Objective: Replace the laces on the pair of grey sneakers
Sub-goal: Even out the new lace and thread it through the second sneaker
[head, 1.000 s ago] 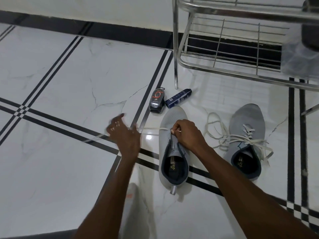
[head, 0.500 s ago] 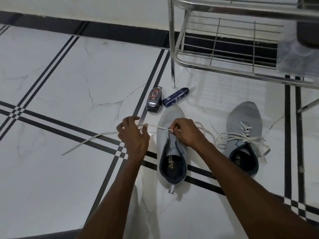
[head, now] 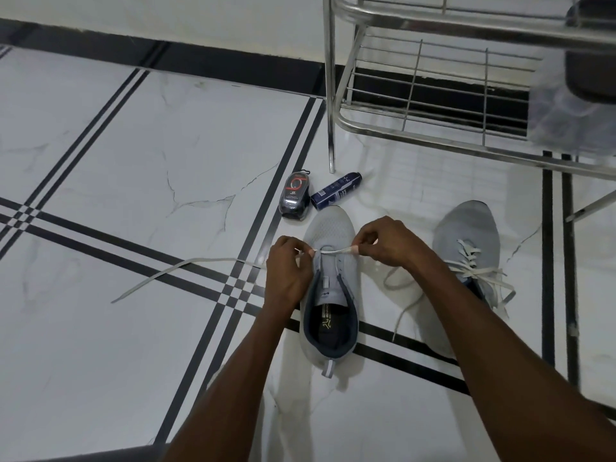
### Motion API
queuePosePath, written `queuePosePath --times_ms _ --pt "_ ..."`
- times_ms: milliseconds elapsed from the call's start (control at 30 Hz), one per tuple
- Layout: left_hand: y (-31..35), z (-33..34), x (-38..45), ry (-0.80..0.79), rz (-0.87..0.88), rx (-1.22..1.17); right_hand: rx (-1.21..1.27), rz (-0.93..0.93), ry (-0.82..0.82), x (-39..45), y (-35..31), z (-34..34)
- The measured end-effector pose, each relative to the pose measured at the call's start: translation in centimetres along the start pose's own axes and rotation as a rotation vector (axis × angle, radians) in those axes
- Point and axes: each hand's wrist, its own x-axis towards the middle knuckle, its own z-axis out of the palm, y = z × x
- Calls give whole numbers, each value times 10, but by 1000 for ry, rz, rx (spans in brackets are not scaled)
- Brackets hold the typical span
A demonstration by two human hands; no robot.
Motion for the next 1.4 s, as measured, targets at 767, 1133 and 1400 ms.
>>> queuePosePath --times_ms 767,1133,1400 --pt "-6 -9 4 -2 56 -20 342 150 75 -5 4 3" --pt "-3 -8 3 -2 -71 -116 584 228 62 -9 0 -16" --pt "3 -13 2 -8 -240 -246 470 212 49 -8 -1 -6"
